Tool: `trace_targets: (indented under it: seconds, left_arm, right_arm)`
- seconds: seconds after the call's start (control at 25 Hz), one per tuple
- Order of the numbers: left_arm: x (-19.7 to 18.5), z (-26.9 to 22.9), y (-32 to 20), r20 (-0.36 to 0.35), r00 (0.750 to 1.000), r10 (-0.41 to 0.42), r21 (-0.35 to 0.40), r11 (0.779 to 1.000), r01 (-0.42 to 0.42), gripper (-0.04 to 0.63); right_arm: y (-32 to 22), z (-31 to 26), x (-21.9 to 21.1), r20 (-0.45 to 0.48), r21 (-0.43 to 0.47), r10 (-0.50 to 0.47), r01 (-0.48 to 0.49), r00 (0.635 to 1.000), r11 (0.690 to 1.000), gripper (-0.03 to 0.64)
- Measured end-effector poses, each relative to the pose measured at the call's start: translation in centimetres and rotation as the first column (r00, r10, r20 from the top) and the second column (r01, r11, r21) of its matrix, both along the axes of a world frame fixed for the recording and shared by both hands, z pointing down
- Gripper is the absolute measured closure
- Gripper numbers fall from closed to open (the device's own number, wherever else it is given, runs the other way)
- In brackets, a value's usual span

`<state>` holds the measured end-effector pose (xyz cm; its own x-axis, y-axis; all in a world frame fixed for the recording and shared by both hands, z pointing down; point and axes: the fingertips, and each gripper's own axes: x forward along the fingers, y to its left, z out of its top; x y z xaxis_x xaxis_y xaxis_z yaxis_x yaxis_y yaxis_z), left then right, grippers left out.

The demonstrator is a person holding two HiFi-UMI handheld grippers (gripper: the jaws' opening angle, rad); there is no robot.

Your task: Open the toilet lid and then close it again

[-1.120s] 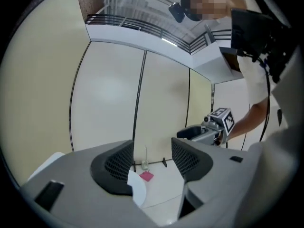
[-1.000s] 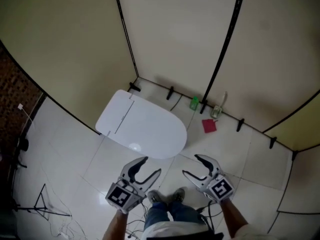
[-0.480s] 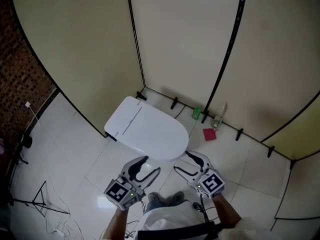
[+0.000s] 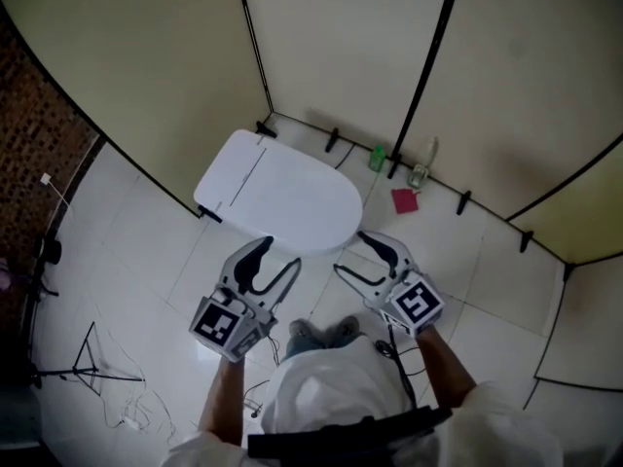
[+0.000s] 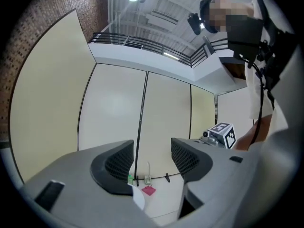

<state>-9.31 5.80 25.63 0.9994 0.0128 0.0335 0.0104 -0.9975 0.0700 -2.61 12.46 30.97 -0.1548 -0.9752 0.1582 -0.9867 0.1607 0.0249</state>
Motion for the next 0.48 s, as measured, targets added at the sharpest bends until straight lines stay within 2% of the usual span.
trace_targets:
  seconds: [0.28, 0.48]
  left_arm:
    - [0.0, 0.1, 0.0, 0.006, 1.0, 0.01, 0.009, 1.0, -0.01, 0.354]
    - [-0.1, 1.5, -2.4, 0.087, 0.993, 0.078, 0.09, 0.992, -0.086, 0.354]
  right_arm:
    - [2.0, 0.5, 0.8, 0.007, 0.02, 0.08, -0.08, 0.997, 0.997, 0.322]
    - [2.5, 1.0, 1.2, 0.021, 0.0, 0.206, -0.206, 0.978, 0.979, 0.322]
